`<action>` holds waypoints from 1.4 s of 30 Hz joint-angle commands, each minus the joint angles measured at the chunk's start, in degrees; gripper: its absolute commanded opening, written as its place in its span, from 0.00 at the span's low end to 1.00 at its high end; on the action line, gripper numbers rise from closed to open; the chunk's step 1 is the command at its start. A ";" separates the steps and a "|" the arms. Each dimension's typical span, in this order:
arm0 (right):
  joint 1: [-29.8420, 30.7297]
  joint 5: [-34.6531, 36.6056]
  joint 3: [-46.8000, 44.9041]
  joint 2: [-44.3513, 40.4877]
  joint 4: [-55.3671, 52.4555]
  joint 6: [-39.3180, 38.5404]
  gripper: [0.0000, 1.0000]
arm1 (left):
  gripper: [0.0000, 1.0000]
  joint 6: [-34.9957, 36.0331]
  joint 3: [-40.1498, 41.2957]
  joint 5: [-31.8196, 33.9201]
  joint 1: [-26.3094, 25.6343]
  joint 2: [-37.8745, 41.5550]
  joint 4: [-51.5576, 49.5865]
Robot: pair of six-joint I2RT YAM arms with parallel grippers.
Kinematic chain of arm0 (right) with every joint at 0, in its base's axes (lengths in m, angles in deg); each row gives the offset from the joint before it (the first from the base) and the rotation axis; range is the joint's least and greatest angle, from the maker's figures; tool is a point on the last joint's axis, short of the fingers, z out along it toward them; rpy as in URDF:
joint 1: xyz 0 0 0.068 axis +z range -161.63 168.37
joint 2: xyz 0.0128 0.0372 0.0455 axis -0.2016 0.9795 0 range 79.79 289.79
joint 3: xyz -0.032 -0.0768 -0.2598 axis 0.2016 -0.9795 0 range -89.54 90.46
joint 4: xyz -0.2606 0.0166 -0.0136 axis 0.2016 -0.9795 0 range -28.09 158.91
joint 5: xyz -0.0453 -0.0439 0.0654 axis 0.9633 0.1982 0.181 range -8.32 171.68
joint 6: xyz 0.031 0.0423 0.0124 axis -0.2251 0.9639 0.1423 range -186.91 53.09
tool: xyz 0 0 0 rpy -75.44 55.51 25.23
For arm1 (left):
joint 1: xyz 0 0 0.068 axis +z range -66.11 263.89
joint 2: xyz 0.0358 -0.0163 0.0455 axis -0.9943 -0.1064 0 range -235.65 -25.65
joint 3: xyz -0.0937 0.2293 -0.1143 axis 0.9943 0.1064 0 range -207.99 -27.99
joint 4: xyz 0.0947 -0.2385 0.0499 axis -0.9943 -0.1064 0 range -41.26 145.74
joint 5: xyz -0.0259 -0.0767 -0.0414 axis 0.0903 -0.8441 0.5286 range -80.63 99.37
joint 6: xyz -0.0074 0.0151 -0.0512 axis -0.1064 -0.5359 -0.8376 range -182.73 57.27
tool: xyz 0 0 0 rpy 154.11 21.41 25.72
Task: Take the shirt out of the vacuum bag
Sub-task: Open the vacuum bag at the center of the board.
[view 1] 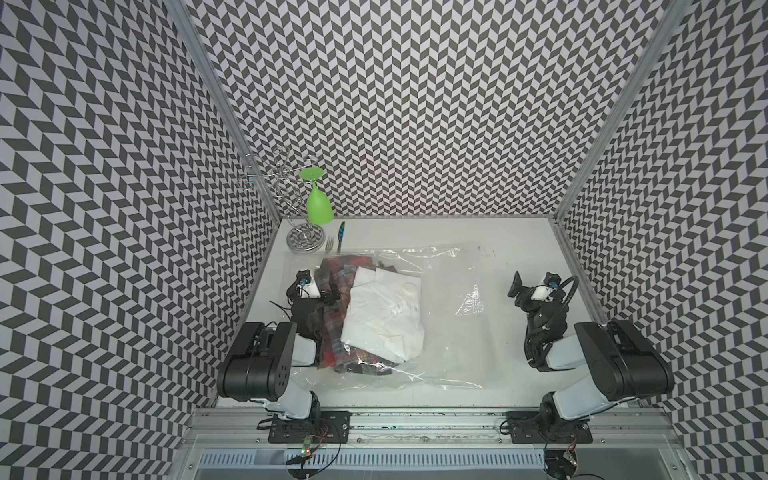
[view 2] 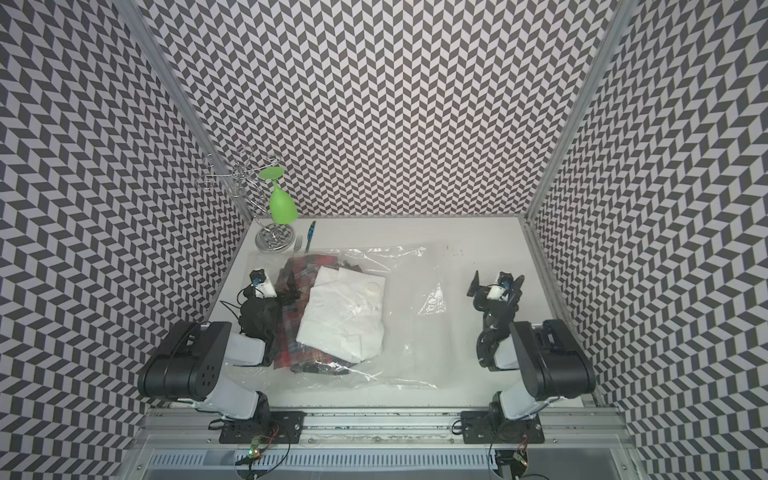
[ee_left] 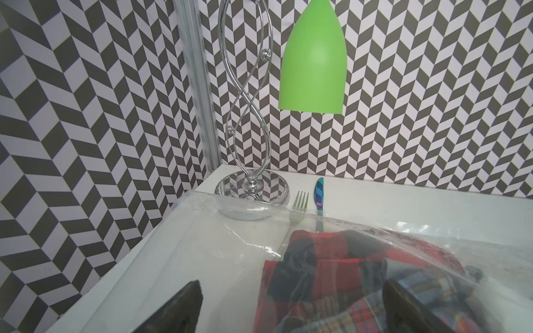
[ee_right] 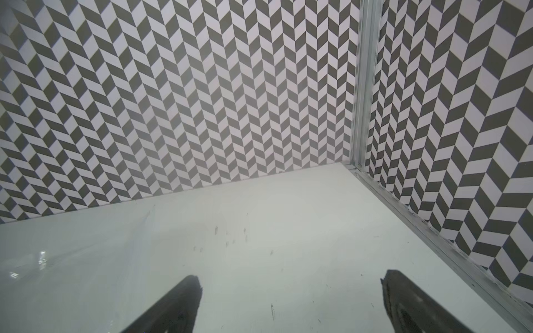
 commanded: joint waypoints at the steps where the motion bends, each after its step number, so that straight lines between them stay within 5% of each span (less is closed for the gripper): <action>1: 0.42 0.44 0.39 -0.07 2.33 -0.57 1.00 | 0.99 0.64 -0.48 0.00 -0.41 0.35 0.07; 22: 0.42 0.50 0.49 -0.23 2.29 -0.48 1.00 | 0.99 1.22 -0.48 -1.14 -0.29 0.91 0.78; 25: 1.42 1.95 3.36 -7.16 -8.76 -1.42 1.00 | 0.99 2.16 -7.08 -3.15 -0.55 7.81 -17.49; 28: 1.58 3.27 15.37 -15.93 -39.43 5.23 1.00 | 0.99 0.53 -10.68 -1.92 -0.63 14.83 -25.34; 32: 1.61 -9.84 27.93 -17.10 -59.91 12.32 0.98 | 0.99 -7.20 -22.24 4.17 -1.52 20.69 -45.79; 38: 2.30 -31.55 38.20 -13.13 -75.83 25.71 0.93 | 0.99 -16.76 -46.26 4.93 -6.71 15.62 -78.40; 42: 4.51 -38.84 42.28 -9.71 -83.72 27.21 0.93 | 0.99 -23.74 -64.77 5.69 -13.95 5.93 -102.73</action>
